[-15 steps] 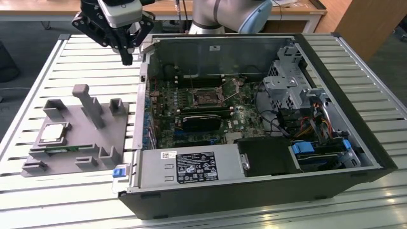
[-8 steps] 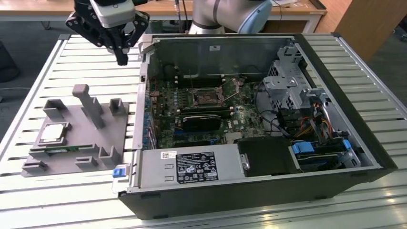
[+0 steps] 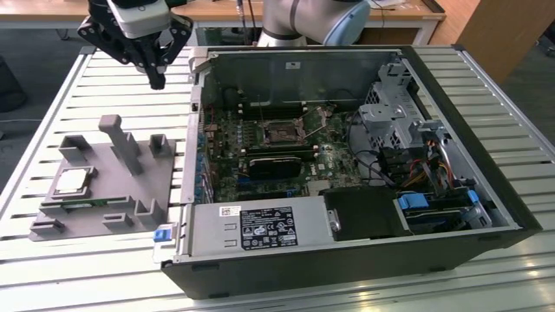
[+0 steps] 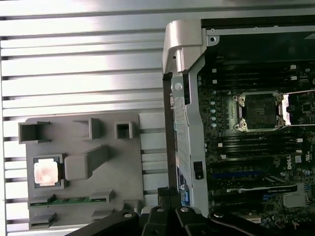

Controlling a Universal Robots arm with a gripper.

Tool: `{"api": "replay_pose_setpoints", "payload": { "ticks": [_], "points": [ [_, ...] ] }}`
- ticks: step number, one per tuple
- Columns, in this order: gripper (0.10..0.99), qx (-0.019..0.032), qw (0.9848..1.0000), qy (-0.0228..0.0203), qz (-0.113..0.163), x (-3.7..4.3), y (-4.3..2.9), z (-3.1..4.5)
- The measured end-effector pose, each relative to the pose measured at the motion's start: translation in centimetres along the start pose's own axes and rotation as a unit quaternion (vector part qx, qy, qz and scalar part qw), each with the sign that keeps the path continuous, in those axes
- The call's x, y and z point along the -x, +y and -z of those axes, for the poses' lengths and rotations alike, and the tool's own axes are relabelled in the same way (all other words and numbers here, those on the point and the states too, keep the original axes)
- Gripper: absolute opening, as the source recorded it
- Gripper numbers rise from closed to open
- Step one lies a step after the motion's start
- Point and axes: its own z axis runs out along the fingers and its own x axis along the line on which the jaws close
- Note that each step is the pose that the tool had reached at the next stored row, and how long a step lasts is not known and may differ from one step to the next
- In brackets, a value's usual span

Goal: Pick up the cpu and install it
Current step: 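Reach for the cpu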

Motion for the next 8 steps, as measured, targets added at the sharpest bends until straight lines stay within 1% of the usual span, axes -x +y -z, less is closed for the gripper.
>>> {"api": "replay_pose_setpoints", "payload": {
  "ticks": [8],
  "points": [
    [0.106,0.0,1.0,0.0,0.0,-1.04,-0.08,0.02]
  ]
}}
